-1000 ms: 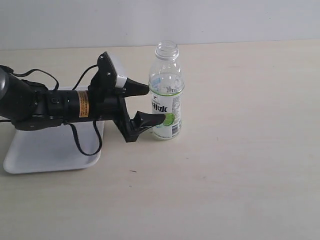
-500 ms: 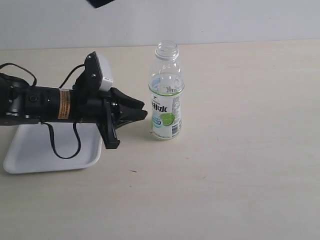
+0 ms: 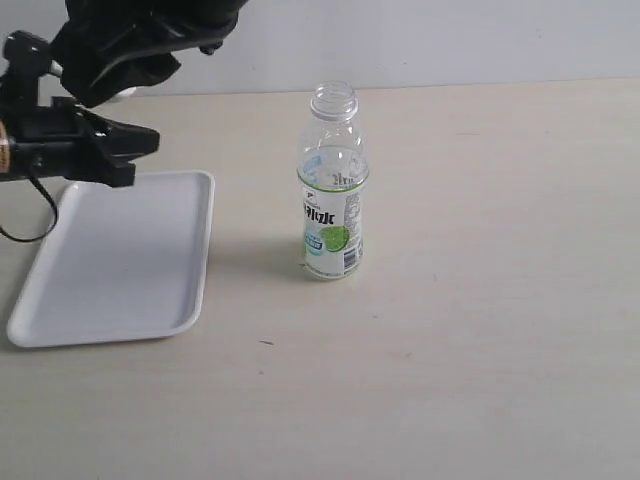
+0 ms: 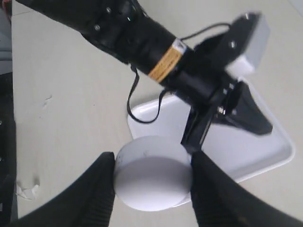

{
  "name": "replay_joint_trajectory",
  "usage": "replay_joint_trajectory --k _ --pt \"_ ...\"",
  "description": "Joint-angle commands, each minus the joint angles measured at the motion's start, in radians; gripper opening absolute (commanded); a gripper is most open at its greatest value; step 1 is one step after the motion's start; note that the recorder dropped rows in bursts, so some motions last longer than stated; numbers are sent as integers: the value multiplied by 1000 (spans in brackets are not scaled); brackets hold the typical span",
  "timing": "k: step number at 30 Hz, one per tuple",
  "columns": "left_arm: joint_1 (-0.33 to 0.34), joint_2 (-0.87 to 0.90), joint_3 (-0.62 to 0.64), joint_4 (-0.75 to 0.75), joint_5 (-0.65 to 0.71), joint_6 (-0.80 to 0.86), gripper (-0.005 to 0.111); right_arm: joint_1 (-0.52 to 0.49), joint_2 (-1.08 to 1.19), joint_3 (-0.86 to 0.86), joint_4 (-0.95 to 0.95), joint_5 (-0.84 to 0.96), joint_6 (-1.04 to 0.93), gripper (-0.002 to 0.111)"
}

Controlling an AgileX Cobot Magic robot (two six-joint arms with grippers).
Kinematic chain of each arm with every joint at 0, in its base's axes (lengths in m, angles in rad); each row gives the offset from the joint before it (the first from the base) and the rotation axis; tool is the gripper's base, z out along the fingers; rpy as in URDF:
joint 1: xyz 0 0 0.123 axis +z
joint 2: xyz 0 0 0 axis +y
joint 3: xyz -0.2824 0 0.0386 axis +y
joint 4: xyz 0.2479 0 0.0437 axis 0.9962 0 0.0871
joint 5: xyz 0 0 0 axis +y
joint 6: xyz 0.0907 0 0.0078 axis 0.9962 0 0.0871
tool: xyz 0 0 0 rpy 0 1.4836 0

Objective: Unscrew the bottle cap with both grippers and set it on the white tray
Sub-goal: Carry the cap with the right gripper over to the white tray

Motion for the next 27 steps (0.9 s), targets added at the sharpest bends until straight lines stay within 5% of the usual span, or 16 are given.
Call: replay_joint_trajectory --k 1,13,27 --pt "118 -43 7 -36 -13 -43 0 12 74 2 -9 -26 46 0" --pt "302 -149 110 -202 -17 -50 0 116 297 0 -190 -303 291 0" --pt "314 -231 139 -202 -9 -32 0 119 500 0 -187 -502 342 0"
